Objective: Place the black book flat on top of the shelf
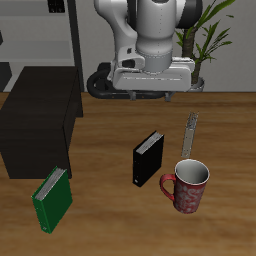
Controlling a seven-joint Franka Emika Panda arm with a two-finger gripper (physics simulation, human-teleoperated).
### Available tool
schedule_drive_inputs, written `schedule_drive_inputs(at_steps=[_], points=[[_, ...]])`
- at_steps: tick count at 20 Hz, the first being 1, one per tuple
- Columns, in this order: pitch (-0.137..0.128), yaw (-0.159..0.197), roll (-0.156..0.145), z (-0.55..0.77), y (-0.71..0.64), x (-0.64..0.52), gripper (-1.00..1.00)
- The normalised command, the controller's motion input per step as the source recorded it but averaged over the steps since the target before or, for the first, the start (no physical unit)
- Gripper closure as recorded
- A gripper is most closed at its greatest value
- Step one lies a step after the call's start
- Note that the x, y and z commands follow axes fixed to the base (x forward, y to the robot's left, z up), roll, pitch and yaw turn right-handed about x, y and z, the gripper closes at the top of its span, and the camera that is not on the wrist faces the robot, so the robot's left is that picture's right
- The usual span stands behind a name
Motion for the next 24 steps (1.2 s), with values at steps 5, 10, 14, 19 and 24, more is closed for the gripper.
schedule_drive_inputs(at_steps=[5, 10, 14, 19, 24], points=[[-0.028, -0.036, -0.009, -0.12, -0.09, 0.23, -1.00], [-0.018, -0.063, 0.014, -0.28, -0.07, 0.21, -1.00], [-0.042, -0.071, 0.018, -0.22, 0.06, 0.04, -1.00], [-0.036, -0.050, 0.018, -0.24, 0.03, 0.09, -1.00], [-0.016, -0.058, -0.005, -0.27, -0.12, 0.05, -1.00]])
